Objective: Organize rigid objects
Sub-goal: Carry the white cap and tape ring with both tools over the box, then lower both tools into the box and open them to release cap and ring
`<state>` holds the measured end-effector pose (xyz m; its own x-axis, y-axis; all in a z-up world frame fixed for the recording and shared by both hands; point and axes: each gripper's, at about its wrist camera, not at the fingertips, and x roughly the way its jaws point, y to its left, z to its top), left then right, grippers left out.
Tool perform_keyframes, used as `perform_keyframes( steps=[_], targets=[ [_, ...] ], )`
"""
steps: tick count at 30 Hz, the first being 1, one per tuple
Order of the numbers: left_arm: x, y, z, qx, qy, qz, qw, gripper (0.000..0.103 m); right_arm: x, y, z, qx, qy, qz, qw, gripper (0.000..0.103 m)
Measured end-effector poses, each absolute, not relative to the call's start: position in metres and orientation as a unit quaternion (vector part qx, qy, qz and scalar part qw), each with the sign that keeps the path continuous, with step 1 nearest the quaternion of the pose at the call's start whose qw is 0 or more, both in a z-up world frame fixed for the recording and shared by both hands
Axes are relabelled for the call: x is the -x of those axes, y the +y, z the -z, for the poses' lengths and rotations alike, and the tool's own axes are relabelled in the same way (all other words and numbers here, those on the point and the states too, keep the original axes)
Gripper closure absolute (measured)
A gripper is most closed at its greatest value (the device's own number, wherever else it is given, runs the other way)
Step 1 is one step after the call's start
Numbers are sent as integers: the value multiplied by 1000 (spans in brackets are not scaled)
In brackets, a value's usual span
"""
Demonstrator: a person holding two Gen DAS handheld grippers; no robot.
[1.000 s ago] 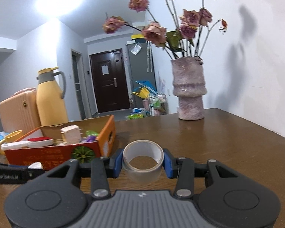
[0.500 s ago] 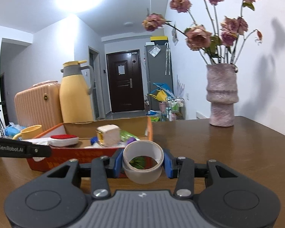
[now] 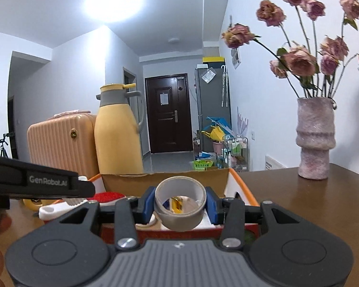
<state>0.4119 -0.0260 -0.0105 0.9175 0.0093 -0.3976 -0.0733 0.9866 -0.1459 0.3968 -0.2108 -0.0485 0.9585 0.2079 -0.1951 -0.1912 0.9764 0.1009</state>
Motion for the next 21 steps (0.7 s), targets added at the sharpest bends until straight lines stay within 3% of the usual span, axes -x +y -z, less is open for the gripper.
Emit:
perform_keyframes(
  steps=[21],
  targets=[
    [-487,5,13,56,208,-37,976,62,-481,-164,54,-28,109,-116,987,61]
  ],
)
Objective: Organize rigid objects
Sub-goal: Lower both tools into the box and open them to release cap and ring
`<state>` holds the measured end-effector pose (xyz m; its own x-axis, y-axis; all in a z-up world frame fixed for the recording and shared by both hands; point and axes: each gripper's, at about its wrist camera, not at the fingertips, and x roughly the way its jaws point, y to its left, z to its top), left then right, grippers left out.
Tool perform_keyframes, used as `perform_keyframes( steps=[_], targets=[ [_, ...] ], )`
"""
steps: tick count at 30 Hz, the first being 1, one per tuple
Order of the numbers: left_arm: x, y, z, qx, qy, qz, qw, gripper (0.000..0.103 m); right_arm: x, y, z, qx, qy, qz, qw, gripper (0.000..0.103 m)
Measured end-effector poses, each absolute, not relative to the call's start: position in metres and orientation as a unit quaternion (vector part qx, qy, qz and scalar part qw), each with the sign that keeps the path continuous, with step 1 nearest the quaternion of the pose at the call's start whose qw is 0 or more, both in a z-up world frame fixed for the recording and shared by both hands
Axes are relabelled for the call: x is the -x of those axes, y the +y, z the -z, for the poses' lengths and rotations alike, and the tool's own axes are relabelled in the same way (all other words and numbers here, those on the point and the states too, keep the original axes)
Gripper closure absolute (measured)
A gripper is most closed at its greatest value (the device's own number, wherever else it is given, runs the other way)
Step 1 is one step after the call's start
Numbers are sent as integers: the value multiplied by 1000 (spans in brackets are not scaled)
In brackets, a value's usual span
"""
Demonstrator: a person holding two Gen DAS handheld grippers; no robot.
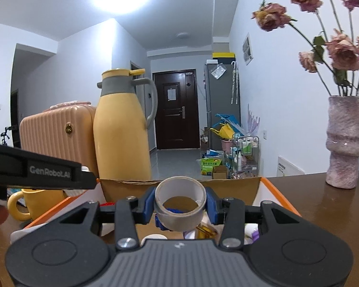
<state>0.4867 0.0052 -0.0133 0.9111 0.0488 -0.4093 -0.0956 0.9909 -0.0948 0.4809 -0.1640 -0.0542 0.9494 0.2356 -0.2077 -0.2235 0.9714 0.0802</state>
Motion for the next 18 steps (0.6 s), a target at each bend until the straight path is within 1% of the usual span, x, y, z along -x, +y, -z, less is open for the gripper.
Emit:
perform_keyframes(
  steps=[9,10,11,12,13,14,15,16,17,18],
  targets=[
    [-506,9,19,42,224,-32,973,61,-508,-150,53,-7,148,-139,979,60],
    [-507,9,19,38,227,-31,973,54,-510,-148,54,0,152,-139,979,60],
    [-507,9,20,36,227,-33,973,48,-512,-146,54,7,157,-138,978,58],
    [-506,9,20,34,224,-39,973,34,-514,-145,54,15,164,-135,977,49],
    [-505,10,20,34,220,-46,974,24,-515,-144,54,19,167,-132,977,43],
    [-504,11,19,36,216,-51,974,19,-516,-144,54,22,169,-128,977,31],
    [-503,13,17,41,214,-52,975,12,-515,-144,53,23,171,-126,977,20],
    [-502,16,16,47,212,-53,975,5,-515,-146,53,22,171,-123,977,17],
    [-500,17,14,52,210,-55,975,2,-514,-148,51,17,169,-120,978,14],
    [-498,18,13,54,206,-56,975,0,-513,-151,49,11,164,-115,980,10]
  ],
)
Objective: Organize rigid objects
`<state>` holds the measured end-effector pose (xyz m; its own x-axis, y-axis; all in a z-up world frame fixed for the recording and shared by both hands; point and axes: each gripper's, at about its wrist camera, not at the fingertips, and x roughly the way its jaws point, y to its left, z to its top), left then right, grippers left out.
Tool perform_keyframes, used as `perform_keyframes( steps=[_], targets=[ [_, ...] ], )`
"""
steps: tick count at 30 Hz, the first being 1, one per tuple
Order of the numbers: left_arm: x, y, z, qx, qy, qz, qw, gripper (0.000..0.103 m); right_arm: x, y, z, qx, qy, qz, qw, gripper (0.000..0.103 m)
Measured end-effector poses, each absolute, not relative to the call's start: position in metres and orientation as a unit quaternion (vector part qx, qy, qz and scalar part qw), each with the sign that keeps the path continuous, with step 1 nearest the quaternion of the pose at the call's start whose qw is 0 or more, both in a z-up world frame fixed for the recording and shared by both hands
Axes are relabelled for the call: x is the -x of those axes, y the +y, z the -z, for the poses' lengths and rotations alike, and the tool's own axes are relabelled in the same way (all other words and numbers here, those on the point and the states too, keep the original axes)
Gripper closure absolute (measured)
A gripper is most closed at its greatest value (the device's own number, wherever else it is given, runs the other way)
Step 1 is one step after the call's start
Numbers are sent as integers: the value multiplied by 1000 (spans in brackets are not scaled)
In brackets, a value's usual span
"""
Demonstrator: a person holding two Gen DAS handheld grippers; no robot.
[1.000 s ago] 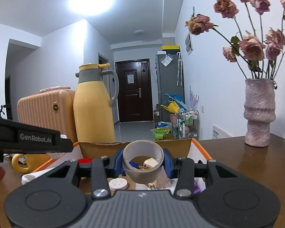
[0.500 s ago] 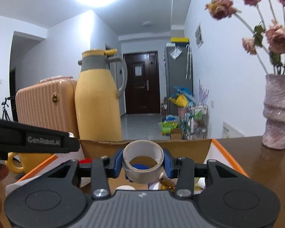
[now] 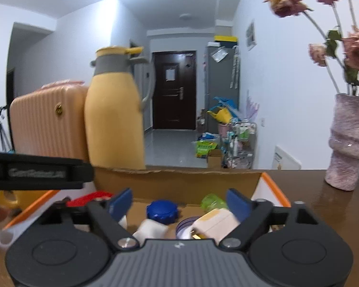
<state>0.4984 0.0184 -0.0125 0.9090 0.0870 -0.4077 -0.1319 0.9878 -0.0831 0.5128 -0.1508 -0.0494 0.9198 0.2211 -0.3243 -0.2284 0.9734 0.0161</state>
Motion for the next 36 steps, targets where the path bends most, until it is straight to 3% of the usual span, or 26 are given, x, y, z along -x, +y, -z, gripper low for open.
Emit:
perform_keyframes(
  steps=[2,20,36],
  targets=[
    [-496,20,10,56,200,-56,977,0,-512,-156,46,3,160,-104,982,0],
    [-468,24,0,55,177,-54,981,0,-497,-180,33,-16,160,-73,984,0],
    [-359,31,-1,41,172,-62,982,0,-400,-204,22,-4,129,-80,988,0]
  ],
)
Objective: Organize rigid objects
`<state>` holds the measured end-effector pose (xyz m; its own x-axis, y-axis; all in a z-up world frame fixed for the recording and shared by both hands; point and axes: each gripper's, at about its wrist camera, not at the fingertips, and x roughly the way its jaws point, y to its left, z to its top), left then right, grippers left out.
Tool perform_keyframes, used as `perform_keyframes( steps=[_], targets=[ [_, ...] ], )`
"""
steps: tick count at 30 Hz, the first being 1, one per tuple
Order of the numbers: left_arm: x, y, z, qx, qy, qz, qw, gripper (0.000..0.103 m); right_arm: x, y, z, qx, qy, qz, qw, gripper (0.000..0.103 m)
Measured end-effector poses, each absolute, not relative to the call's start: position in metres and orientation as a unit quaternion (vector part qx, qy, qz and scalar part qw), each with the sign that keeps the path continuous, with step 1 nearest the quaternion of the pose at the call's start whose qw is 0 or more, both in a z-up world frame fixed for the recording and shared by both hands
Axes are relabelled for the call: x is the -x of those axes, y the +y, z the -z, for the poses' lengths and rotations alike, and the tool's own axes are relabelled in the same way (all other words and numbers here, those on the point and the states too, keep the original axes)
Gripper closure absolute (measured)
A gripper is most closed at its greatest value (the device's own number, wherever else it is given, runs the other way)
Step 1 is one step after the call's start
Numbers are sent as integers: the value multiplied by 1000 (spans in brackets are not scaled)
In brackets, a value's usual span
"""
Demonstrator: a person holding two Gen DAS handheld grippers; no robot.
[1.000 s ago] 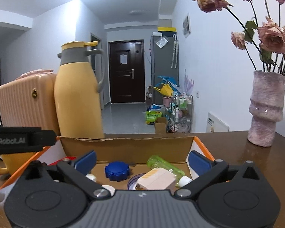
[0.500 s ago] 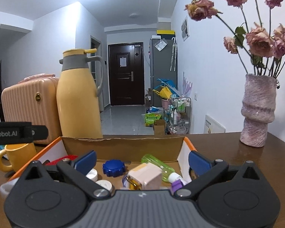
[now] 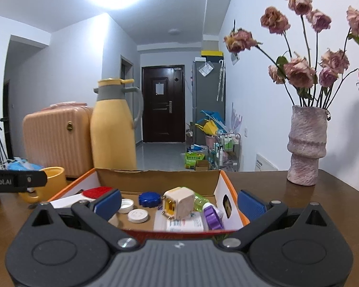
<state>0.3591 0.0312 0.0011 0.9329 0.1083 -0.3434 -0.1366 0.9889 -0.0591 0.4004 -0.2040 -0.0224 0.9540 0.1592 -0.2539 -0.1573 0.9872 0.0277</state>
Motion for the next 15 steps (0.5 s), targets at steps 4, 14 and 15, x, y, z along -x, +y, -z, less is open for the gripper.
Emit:
perform_keyframes(
  steps=[4,14,15],
  targets=[
    [-321,26,-4,39,161,-58,985,0,-364,-208,21,-4,119,-91,989,0],
    [-214,14,2,25,153,-30,987,0,-260,-220,28,-6,116,-108,987,0],
    [-204,14,4,24,153,-30,988,0,-249,-221,28,-2,116,-108,987,0]
  ],
)
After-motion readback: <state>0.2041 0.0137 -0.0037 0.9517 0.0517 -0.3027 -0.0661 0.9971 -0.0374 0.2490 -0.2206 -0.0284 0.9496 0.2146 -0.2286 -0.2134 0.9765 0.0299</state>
